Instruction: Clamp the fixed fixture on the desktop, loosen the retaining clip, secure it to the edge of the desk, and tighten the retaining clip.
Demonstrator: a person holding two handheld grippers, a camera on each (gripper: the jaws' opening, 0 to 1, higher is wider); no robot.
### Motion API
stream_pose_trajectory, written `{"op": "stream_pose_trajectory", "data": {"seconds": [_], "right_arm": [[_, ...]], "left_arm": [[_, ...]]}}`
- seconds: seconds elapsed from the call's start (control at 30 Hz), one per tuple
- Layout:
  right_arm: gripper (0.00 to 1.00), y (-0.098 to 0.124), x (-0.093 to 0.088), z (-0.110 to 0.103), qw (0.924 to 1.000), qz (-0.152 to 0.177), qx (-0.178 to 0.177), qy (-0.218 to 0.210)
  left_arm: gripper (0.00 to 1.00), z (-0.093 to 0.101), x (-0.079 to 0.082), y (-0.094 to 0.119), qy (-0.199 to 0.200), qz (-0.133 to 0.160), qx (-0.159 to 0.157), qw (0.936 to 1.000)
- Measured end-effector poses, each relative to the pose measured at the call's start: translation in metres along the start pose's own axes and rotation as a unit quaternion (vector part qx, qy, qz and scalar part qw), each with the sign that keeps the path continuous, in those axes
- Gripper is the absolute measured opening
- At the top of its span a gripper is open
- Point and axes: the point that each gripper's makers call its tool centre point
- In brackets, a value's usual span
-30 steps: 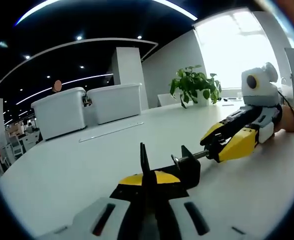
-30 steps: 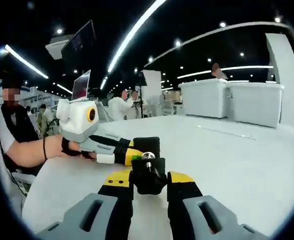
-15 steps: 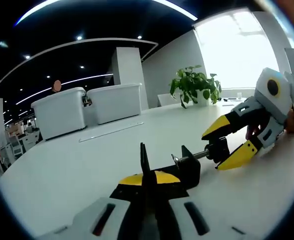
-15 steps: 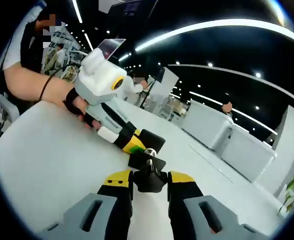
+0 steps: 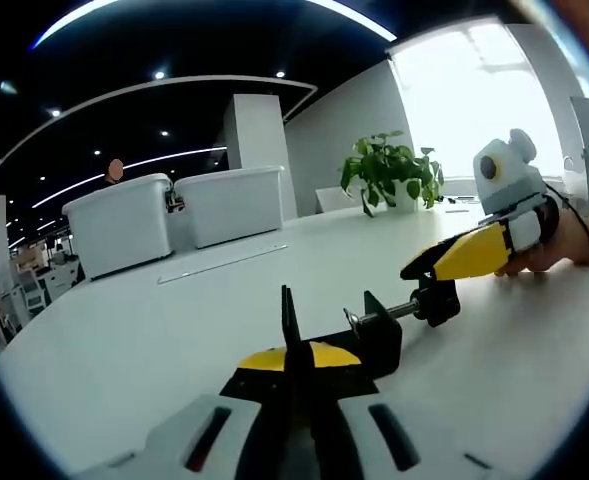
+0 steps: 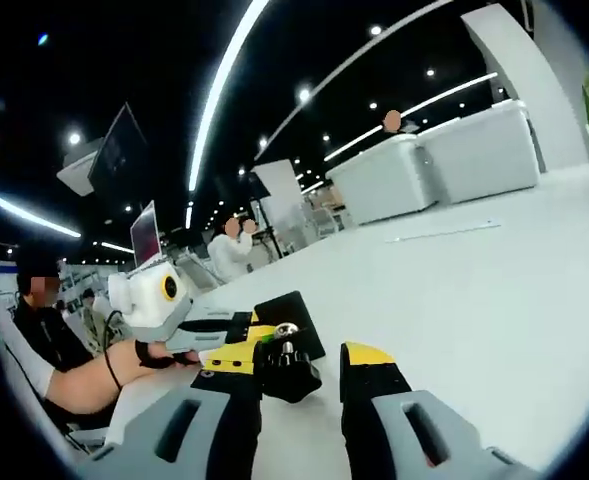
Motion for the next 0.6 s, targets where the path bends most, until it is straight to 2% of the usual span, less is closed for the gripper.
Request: {"op": "stream_pose_trajectory", "data": {"seconds": [0.17, 0.33, 0.37, 0.4, 0.43, 0.47, 0.53, 0.6], "right_arm": [[0.22, -0.004, -0.004, -0.006, 0.9995, -0.012, -0.006, 0.028], [0.21, -0.004, -0.002, -0.005, 0.9993, -0.01, -0.005, 0.037], [0.2, -0.004, -0.002, -0.007, 0.9988, -0.009, -0.007, 0.047], [0.2, -0.004, 0.0, -0.008, 0.9969, -0.008, -0.016, 0.077], [0.2, -0.004, 0.0, -0.009, 0.9937, -0.009, -0.026, 0.108], [0.2, -0.004, 0.001, -0.012, 0.9875, -0.01, -0.04, 0.152], [0.2, -0.004, 0.001, -0.016, 0.9704, -0.01, -0.068, 0.231], [0.2, -0.005, 0.001, -0.02, 0.9462, -0.012, -0.095, 0.309]], "left_arm": [[0.05, 0.0, 0.0, 0.0, 0.0, 0.0, 0.0, 1.0], [0.05, 0.0, 0.0, 0.0, 0.0, 0.0, 0.0, 1.0], [0.05, 0.0, 0.0, 0.001, 0.0, 0.0, 0.0, 1.0], [0.05, 0.0, -0.001, 0.001, 0.0, 0.0, 0.0, 1.0], [0.05, 0.0, -0.001, 0.001, 0.0, 0.0, 0.001, 1.0], [0.05, 0.0, -0.001, 0.001, 0.0, 0.0, 0.001, 1.0], [0.05, 0.0, -0.001, 0.001, 0.0, 0.0, 0.001, 1.0], [0.05, 0.001, -0.001, 0.001, -0.001, 0.0, 0.001, 1.0]]}}
Point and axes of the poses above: the point that each gripper's makers call its tool centre point, and the gripper's own axes: y roughly backward along the fingers, z roughly to its right, x roughly out of its top, and after that the axes turned 15 degrees about -z, right-handed
